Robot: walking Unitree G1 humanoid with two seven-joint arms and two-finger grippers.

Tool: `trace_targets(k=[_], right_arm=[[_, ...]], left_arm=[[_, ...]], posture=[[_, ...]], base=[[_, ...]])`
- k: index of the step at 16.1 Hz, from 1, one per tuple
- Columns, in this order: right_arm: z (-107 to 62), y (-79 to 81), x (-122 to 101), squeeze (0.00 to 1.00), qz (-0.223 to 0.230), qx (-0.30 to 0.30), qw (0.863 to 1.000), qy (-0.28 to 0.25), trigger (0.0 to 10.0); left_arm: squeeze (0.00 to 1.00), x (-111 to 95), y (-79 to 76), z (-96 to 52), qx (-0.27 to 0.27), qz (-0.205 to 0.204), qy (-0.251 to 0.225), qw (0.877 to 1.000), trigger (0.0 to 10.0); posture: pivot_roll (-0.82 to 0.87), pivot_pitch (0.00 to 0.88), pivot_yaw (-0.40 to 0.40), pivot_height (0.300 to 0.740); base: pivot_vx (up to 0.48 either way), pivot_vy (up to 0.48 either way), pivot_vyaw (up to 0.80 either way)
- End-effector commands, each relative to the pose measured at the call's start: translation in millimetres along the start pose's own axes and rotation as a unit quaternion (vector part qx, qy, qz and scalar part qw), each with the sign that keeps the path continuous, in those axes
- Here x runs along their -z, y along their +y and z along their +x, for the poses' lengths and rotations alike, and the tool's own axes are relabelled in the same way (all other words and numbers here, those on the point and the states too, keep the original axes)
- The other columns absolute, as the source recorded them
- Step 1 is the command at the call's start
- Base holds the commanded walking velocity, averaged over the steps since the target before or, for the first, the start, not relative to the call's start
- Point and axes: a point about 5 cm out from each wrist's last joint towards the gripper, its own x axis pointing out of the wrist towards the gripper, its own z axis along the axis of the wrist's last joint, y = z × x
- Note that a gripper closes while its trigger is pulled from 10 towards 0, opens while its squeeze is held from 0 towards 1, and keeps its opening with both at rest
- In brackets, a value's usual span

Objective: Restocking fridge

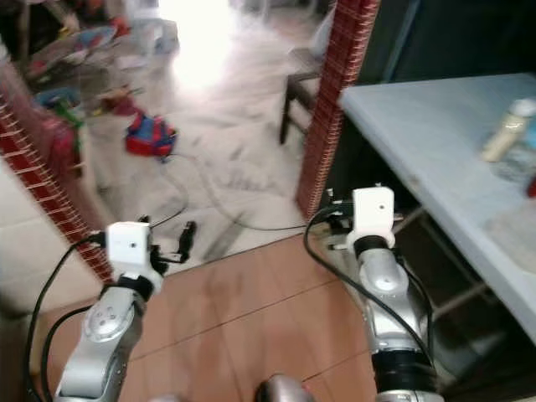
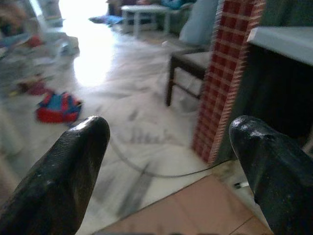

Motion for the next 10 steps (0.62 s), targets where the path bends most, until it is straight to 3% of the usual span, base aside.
trace_targets(k=[1, 10], right_arm=[[1.7, 4.3, -4.9, 0.0, 0.003, -0.005, 1.0, -0.008, 10.0], [-5.1, 6.9, -1.0, 0.0, 0.008, -0.002, 1.0, -0.003, 10.0]], left_arm=[[0.0, -1.4, 6.4, -0.1, -0.005, 0.004, -0.001, 1.0, 10.0], [0.0, 0.7, 13.1, 2.1, -0.008, 0.01, 0.003, 1.0, 10.0]], posture=[[0.06, 0.0, -0.031, 0.74], [0.05, 0.0, -0.013, 0.74]], base=[[0.304, 0.0, -0.8], [0.31, 0.0, -0.8]])
